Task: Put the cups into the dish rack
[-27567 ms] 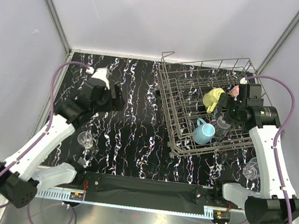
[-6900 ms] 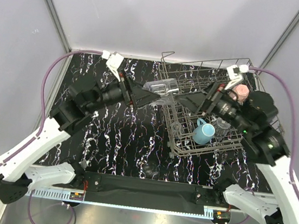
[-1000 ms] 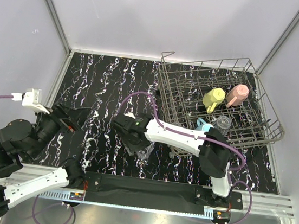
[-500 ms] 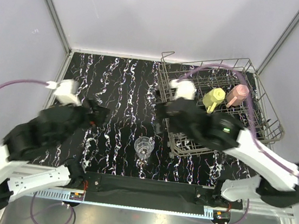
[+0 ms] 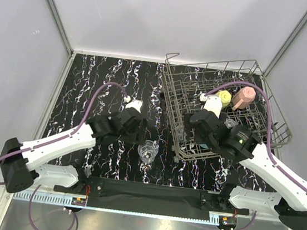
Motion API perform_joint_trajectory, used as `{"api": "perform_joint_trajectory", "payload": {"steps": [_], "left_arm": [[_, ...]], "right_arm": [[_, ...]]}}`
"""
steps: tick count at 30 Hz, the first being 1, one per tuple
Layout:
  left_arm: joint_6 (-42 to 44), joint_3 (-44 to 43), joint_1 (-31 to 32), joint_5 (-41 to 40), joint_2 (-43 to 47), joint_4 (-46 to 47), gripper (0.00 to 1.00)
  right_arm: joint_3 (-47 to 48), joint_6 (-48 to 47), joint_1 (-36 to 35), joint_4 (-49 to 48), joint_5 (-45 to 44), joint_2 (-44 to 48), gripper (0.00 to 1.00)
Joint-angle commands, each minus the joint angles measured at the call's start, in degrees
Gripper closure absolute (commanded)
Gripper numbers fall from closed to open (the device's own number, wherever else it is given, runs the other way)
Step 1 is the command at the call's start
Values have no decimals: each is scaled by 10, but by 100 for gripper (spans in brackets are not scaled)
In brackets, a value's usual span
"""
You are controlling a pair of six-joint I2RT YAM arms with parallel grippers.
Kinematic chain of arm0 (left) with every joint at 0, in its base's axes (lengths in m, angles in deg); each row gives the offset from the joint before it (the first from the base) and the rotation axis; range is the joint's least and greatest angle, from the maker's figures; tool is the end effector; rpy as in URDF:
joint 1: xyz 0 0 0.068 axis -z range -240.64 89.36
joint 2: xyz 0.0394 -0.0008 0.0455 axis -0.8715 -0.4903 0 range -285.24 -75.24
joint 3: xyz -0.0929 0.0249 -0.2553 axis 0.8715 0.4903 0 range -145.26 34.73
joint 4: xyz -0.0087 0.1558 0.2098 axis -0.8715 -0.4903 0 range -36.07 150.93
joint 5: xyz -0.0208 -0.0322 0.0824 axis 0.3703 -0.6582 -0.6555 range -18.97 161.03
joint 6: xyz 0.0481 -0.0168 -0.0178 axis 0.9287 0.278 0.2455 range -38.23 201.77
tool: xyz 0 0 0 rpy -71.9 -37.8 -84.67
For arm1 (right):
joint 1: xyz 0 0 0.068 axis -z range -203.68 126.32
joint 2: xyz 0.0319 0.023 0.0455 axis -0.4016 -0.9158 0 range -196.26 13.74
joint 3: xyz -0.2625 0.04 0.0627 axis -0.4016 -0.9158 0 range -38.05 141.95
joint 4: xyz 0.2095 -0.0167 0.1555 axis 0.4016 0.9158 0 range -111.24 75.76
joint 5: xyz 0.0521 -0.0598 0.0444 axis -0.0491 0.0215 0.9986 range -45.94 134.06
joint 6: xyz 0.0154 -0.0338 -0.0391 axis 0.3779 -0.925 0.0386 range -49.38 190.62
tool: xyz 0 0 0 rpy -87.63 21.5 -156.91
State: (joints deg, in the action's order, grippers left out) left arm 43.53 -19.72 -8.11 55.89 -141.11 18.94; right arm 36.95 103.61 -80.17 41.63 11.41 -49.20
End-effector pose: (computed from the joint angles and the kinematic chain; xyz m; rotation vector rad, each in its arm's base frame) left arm 0.1466 -0.1758 0.2777 0.2011 2.4832 -0.3533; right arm 0.1223 0.1500 0.3779 -0.2308 2.2719 0.0969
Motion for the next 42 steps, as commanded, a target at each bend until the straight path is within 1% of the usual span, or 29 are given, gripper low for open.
{"api": "perform_joint_trajectory", "payload": {"steps": [1, 4, 6, 7, 9, 13, 17, 20, 21, 23, 24, 26, 28, 29, 30, 34, 36, 38, 39, 40, 41, 42], "left_arm": [[-2, 7, -1, 52, -23, 74, 21], [-13, 32, -1, 74, -29, 102, 23], [-21, 49, -1, 77, -32, 111, 24], [-23, 53, -1, 79, -35, 111, 26], [-29, 68, -1, 78, -43, 111, 27], [-32, 87, -1, 74, -54, 126, 30], [-28, 92, -1, 73, -77, 140, 39], [-26, 97, -1, 79, -87, 153, 48], [-26, 98, -1, 80, -88, 161, 53], [-26, 101, -1, 80, -88, 165, 61], [-26, 101, -1, 80, -88, 168, 69], [-25, 100, -1, 78, -84, 168, 77], [-23, 95, -1, 72, -79, 162, 92], [-22, 93, -1, 71, -71, 152, 97], [-20, 90, -1, 66, -66, 146, 100], [-6, 59, -4, 63, -17, 105, 100], [4, 35, -9, 59, 24, 74, 100], [28, -8, -20, 63, 51, 55, 100], [39, -23, -26, 80, 62, 54, 100], [67, -53, -37, 102, 79, 54, 100], [79, -70, -66, 124, 85, 54, 100], [88, -97, -80, 148, 93, 56, 100]], "right_arm": [[-10, 14, 8, -14, -4, 11, 0], [-15, 5, 10, -22, -4, 16, 0], [-13, 0, 11, -22, -7, 19, 0], [-13, 0, 12, -23, -7, 19, 1], [-14, -6, 13, -28, 6, 21, 0], [-14, -20, 16, -46, 82, 20, 0], [-4, -20, 17, -58, 133, 6, 0], [15, -14, 17, -68, 159, -2, 0], [21, -12, 17, -83, 165, -2, 0], [28, 6, 17, -94, 150, 4, 0], [29, 8, 16, -101, 147, 7, 0], [23, 0, 17, -128, 154, 21, 0], [22, -9, 17, -138, 151, 38, 0], [26, -13, 17, -137, 149, 41, 0], [26, -18, 17, -138, 148, 51, 0], [32, -37, 17, -144, 157, 54, 0], [44, -33, 18, -129, 145, 32, 0], [50, -49, 29, -128, 141, 12, 0], [48, -55, 32, -135, 148, 2, 0], [45, -60, 36, -147, 164, 0, 0], [34, -61, 47, -181, 173, 0, 0], [27, -63, 58, -200, 205, -2, 0]]}}
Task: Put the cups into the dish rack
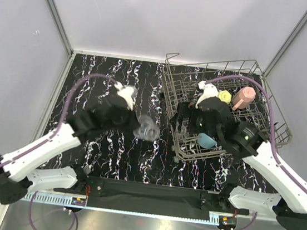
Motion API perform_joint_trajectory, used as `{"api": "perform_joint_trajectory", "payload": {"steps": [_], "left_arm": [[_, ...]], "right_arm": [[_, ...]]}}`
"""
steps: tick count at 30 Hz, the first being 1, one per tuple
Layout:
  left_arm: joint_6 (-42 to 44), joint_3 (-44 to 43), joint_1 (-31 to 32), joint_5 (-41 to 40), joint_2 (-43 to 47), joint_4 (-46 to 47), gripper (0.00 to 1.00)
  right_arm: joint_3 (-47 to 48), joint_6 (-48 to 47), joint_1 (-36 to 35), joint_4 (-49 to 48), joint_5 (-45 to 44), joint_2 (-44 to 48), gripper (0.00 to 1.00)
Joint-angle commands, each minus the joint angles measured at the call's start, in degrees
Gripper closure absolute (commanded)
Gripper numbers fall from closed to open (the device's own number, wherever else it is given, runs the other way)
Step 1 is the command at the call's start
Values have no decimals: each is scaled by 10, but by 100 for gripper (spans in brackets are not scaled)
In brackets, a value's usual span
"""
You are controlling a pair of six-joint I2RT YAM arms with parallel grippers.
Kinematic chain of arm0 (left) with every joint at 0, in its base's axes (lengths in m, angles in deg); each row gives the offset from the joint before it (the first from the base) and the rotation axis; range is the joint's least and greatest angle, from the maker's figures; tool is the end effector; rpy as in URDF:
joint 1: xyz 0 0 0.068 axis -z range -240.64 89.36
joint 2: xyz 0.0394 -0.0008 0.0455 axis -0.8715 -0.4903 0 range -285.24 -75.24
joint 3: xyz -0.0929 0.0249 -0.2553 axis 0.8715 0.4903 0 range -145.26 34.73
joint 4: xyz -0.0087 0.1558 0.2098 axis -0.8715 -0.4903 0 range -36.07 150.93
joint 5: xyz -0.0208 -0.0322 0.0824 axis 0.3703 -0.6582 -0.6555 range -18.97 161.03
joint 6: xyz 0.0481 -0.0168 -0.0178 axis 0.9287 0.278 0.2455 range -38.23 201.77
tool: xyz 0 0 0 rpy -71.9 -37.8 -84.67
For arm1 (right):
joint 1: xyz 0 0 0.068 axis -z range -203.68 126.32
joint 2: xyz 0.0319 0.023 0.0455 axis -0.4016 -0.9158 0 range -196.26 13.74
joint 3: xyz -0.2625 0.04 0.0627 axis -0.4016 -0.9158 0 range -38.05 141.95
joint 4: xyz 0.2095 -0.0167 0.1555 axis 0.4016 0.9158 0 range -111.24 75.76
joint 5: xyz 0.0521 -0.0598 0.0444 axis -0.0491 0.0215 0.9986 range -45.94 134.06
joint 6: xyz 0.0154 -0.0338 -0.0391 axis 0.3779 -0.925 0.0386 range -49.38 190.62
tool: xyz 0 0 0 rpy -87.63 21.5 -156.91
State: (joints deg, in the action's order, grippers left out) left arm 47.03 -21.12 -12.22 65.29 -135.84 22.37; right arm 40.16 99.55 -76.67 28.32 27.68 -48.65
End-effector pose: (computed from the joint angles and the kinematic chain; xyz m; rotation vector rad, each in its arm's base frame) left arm 0.1481 -0.1615 0.3079 0.2346 2.3915 -0.5979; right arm 0.1325 0.1592 0.4118 -0.2895 2.1602 0.5257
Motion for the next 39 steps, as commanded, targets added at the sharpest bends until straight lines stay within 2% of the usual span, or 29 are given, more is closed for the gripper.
{"api": "perform_joint_trajectory", "payload": {"steps": [1, 2, 4, 5, 10, 12, 15, 16, 18, 19, 21, 25, 31, 35, 37, 39], "left_arm": [[70, -94, -55, 79, 52, 26, 100], [78, -112, -87, 111, 58, 42, 100], [93, -128, -131, 147, 67, 62, 100], [97, -140, -141, 186, 68, 87, 100], [85, -162, -202, 270, 51, 156, 100], [59, -163, -220, 312, 36, 192, 100], [-11, -136, -257, 389, 24, 292, 100], [-33, -125, -272, 408, 21, 361, 100], [-93, -89, -282, 466, 8, 439, 100], [-110, -81, -288, 483, 4, 506, 100], [-147, -57, -293, 533, -12, 567, 100], [-200, -3, -296, 572, -24, 738, 100], [-318, 61, -296, 631, -47, 987, 100], [-375, 111, -299, 649, -62, 1115, 100], [-441, 122, -310, 653, -72, 1208, 100], [-472, 118, -314, 659, -91, 1235, 100]], "right_arm": [[-7, -26, 37, -82, 69, -13, 0], [-3, -27, 66, -100, 94, -32, 0], [15, -32, 75, -118, 138, -47, 0], [15, -33, 76, -132, 142, -48, 0], [-13, -5, 78, -241, 225, -20, 0], [-9, 1, 80, -242, 234, -18, 0], [-8, 3, 83, -237, 238, -5, 0], [-12, 2, 83, -242, 241, 1, 0], [-20, -5, 83, -250, 252, 21, 0], [-29, -9, 84, -256, 252, 27, 0], [-39, -18, 85, -257, 241, 44, 0], [-61, -32, 86, -277, 253, 62, 0], [-99, -48, 86, -350, 347, 60, 0], [-123, -52, 86, -394, 388, 62, 0], [-137, -53, 86, -422, 401, 66, 0], [-153, -45, 87, -457, 420, 68, 0]]}}
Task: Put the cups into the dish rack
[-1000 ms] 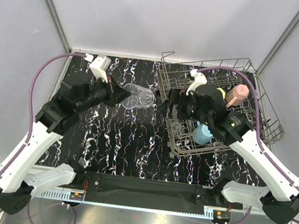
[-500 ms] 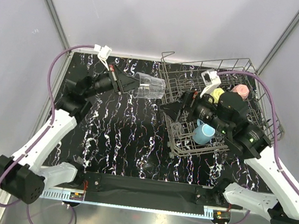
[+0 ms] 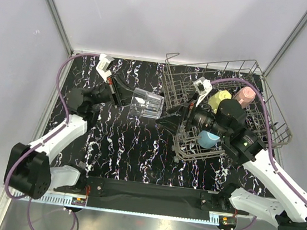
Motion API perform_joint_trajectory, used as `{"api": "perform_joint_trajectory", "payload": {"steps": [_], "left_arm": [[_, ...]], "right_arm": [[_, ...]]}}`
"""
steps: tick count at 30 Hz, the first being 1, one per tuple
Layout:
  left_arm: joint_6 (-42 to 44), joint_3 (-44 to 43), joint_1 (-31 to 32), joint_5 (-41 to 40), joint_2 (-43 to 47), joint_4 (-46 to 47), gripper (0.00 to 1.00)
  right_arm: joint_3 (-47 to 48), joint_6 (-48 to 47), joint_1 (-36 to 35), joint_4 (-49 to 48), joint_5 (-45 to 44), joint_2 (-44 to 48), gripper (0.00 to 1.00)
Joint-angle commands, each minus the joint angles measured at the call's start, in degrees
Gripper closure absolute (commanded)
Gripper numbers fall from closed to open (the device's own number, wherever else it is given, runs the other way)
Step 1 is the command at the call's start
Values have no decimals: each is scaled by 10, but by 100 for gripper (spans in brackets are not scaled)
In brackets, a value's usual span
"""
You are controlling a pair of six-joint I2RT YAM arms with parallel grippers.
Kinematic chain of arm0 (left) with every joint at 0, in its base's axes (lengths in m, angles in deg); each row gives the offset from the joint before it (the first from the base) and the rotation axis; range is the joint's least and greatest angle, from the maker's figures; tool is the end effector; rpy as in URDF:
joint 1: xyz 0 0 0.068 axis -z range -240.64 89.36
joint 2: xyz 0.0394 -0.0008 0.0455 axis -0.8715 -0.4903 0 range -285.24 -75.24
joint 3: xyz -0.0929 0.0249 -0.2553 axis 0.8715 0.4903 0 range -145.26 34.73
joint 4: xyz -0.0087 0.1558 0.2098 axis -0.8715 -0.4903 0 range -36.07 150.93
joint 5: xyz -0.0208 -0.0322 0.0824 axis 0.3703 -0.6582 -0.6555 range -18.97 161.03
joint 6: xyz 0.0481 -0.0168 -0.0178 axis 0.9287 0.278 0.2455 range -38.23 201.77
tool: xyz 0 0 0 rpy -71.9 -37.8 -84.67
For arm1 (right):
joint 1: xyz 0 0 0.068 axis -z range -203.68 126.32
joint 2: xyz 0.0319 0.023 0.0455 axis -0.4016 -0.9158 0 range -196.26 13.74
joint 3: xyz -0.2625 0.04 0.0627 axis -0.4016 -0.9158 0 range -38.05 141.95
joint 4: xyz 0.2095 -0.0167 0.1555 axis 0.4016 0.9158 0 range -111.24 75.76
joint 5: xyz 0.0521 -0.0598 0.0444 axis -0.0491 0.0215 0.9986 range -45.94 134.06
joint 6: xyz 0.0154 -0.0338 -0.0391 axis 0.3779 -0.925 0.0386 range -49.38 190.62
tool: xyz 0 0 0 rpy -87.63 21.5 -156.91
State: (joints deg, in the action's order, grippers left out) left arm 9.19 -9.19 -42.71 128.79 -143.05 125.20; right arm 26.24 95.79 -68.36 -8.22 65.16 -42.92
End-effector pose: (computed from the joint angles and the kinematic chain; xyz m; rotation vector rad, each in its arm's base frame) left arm 0.2185 -0.1023 0.3738 0.5547 1.3253 -1.7760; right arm 0.1449 0.1613 0.4159 -0.6010 1.7084 1.2033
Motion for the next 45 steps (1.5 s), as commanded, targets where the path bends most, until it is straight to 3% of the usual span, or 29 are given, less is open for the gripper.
{"api": "perform_joint_trajectory", "payload": {"steps": [1, 9, 20, 27, 31, 34, 35, 37, 38, 39, 41, 44, 45], "left_arm": [[-99, -5, -11, 29, -23, 209, 100], [-158, -5, -23, 23, -52, 278, 100], [-157, -6, -23, 26, -50, 275, 100], [-154, -5, -23, 24, -52, 266, 100], [-156, -5, -23, 24, -54, 265, 100], [-152, -7, -23, 26, -59, 251, 100], [-151, -8, -23, 29, -61, 246, 89], [-151, -13, -23, 33, -65, 236, 63], [-151, -13, -24, 35, -70, 233, 42], [-147, -13, -24, 36, -71, 225, 33], [-136, -12, -26, 34, -64, 205, 1], [-87, -8, -31, 32, -49, 131, 1], [-50, -8, -35, 31, -36, 69, 1]], "right_arm": [[-19, -6, 3, -105, 55, 11, 0], [-31, 22, 4, -195, 87, -13, 0], [-27, 57, 3, -287, 93, -57, 7], [-29, 73, 3, -313, 109, -71, 21], [-25, 74, 3, -312, 117, -74, 36], [-22, 75, 3, -302, 113, -75, 54], [-22, 76, 4, -302, 111, -76, 70], [-18, 75, 3, -290, 105, -76, 87], [-15, 73, 3, -281, 94, -76, 98], [-7, 69, 3, -258, 86, -75, 100], [-2, 57, 3, -234, 60, -67, 100], [11, 31, 4, -163, 2, -50, 100], [21, 24, 3, -115, -17, -45, 100]]}}
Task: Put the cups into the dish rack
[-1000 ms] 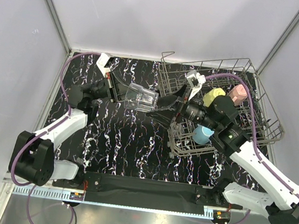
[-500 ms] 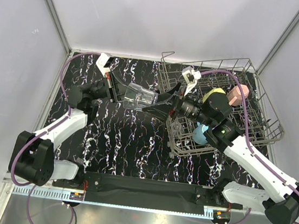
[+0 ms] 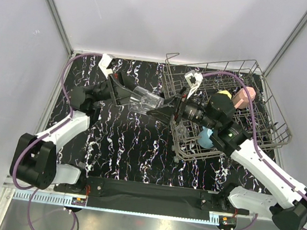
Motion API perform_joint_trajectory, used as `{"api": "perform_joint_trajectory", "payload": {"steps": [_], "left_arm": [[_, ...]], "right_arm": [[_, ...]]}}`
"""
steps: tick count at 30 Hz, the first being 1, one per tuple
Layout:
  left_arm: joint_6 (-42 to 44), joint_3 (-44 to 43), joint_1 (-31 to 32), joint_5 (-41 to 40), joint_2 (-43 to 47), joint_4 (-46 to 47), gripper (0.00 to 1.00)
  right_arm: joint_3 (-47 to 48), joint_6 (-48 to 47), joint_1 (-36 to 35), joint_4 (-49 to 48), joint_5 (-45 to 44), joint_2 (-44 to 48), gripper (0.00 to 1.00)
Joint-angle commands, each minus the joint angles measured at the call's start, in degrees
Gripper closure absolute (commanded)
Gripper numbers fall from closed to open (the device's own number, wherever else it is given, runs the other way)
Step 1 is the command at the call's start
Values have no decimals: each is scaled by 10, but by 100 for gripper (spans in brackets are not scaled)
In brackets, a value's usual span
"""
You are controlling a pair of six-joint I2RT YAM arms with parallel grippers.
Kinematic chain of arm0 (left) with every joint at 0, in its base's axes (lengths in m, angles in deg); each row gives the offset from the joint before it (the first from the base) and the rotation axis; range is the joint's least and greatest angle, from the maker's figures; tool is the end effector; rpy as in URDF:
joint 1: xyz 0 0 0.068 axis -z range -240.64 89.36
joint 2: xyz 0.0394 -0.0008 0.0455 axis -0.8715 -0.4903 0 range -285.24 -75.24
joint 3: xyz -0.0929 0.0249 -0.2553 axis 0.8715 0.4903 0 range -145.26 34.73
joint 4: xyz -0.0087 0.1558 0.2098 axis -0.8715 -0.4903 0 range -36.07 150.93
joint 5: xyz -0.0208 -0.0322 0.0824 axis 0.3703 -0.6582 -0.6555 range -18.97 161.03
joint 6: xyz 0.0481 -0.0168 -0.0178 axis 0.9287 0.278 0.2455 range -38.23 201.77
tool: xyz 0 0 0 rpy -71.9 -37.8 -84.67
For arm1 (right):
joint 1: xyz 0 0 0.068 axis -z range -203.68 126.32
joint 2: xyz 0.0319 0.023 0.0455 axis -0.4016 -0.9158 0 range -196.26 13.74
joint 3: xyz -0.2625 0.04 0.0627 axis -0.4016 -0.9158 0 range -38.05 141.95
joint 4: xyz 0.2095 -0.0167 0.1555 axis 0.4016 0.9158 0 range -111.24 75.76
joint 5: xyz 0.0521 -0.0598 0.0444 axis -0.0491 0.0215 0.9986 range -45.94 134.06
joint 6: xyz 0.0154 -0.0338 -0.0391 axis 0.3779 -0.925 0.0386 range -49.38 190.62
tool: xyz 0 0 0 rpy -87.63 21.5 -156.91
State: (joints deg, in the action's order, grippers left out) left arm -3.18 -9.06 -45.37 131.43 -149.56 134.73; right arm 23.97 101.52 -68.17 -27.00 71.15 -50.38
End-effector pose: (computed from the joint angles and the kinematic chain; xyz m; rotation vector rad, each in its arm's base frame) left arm 0.2396 -0.0974 0.3576 0.4733 1.4081 -1.9028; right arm 0.1721 0.1919 0.4087 -0.6105 1.5736 1.3776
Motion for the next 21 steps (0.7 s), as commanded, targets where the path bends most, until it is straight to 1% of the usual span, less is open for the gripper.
{"api": "perform_joint_trajectory", "payload": {"steps": [1, 2, 3, 4, 5, 6, 7, 8, 9, 10, 11, 13, 14, 16, 17, 18, 21], "left_arm": [[100, -13, -12, -2, 37, -70, 1], [133, -16, -15, -8, 46, -124, 1], [214, -20, -22, -19, 66, -263, 1], [265, -40, -25, -55, 77, -352, 1], [382, -59, -27, -83, 85, -453, 1], [435, -83, -29, -118, 88, -644, 1], [473, -123, -30, -191, 87, -713, 1], [514, -138, -31, -220, 84, -762, 1], [522, -146, -41, -242, 81, -816, 1], [523, -151, -48, -265, 79, -826, 1], [520, -149, -55, -270, 78, -829, 1], [504, -140, -74, -276, 78, -825, 1], [497, -140, -79, -278, 79, -826, 1], [494, -137, -91, -288, 81, -831, 1], [494, -135, -93, -291, 83, -830, 1], [492, -134, -97, -289, 84, -828, 1], [484, -131, -99, -278, 80, -815, 1]], "right_arm": [[49, -40, 2, 97, -98, 40, 100], [54, -53, 2, 118, -141, 45, 100], [65, -60, 4, 159, -165, 50, 100], [71, -65, 4, 179, -185, 59, 100], [78, -75, 9, 200, -226, 62, 100], [94, -79, 10, 244, -249, 64, 100], [104, -83, 13, 267, -293, 65, 100], [113, -90, 19, 290, -318, 65, 100], [128, -92, 23, 335, -344, 65, 100], [136, -94, 27, 356, -370, 65, 100], [144, -101, 31, 377, -421, 65, 100], [169, -106, 51, 437, -468, 59, 100], [179, -112, 62, 456, -517, 58, 100], [210, -116, 98, 517, -566, 40, 100], [224, -120, 115, 540, -611, 31, 100], [251, -121, 167, 581, -624, 22, 100], [288, -134, 263, 630, -609, -14, 100]]}}
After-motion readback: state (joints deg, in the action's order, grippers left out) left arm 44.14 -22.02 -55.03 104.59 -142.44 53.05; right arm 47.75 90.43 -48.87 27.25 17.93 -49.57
